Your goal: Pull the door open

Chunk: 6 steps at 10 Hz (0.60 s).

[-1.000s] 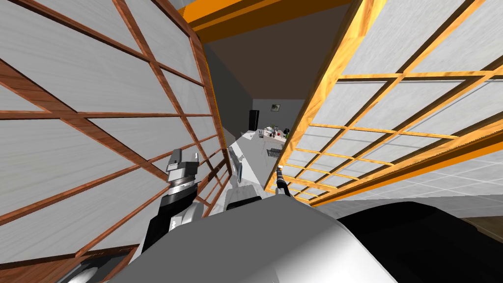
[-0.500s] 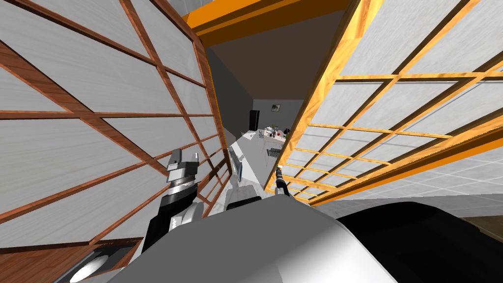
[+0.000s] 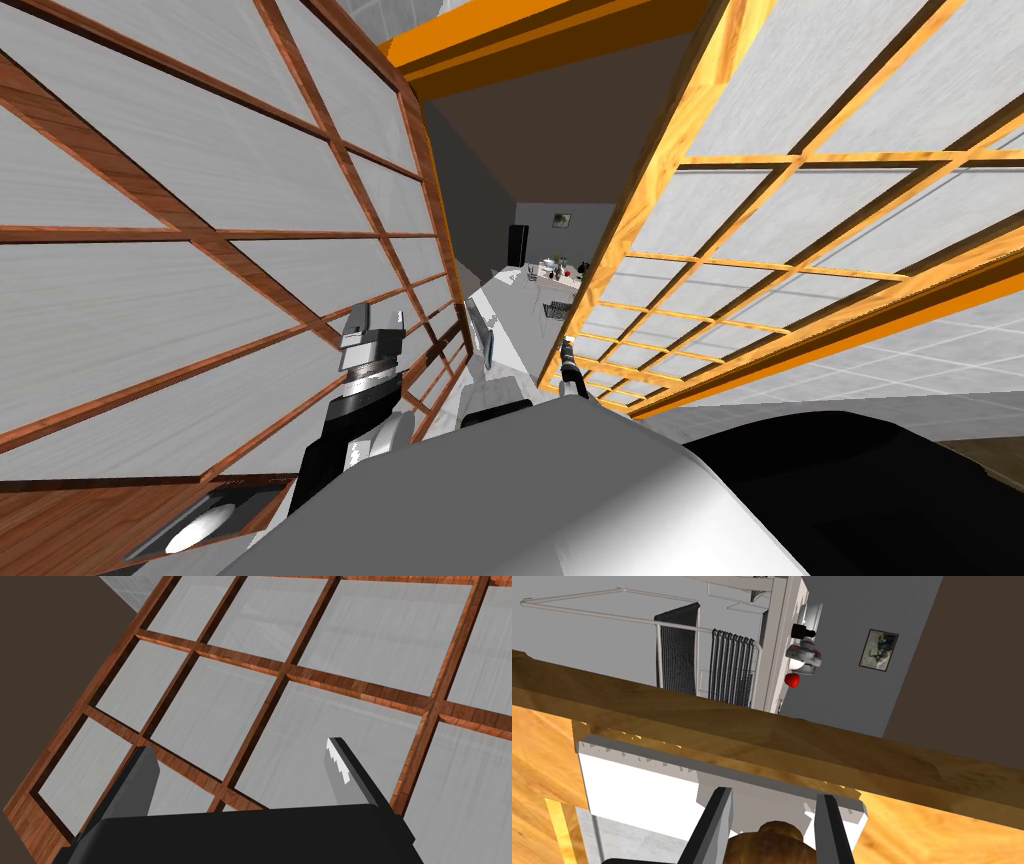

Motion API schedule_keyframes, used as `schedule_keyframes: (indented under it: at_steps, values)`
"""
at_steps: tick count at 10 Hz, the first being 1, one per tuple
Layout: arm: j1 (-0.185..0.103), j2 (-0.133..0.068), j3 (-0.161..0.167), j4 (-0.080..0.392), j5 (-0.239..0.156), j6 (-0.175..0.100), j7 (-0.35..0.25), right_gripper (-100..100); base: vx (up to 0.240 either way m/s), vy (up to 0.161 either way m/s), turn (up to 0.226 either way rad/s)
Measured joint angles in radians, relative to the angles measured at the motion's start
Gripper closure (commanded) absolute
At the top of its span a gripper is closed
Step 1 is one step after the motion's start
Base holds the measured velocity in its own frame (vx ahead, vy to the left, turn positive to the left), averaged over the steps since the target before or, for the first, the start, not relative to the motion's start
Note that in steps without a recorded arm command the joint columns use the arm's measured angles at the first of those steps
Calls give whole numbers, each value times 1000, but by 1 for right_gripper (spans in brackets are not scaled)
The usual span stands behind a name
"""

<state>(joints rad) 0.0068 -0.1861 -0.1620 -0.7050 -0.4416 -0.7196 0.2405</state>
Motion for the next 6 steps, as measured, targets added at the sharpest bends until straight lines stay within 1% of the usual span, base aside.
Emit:
schedule_keyframes:
  at_steps: [1, 2, 3, 4, 5, 6]
  values:
    - [-6, -5, 3, 16, 1, -6, -5, 100, 6, 1, 4]
    - [3, -5, 4, 7, 2, -8, -9, 100, 0, 0, 0]
    - [14, 0, 2, -14, 1, 1, -3, 100, -24, -3, 10]
    - [20, 2, 0, -36, 0, 16, -13, 100, -24, 0, 19]
    - [7, -4, 3, -15, 2, 10, -33, 100, -33, -2, 19]
    - [1, -6, 5, -5, 3, 3, -60, 100, -42, -14, 32]
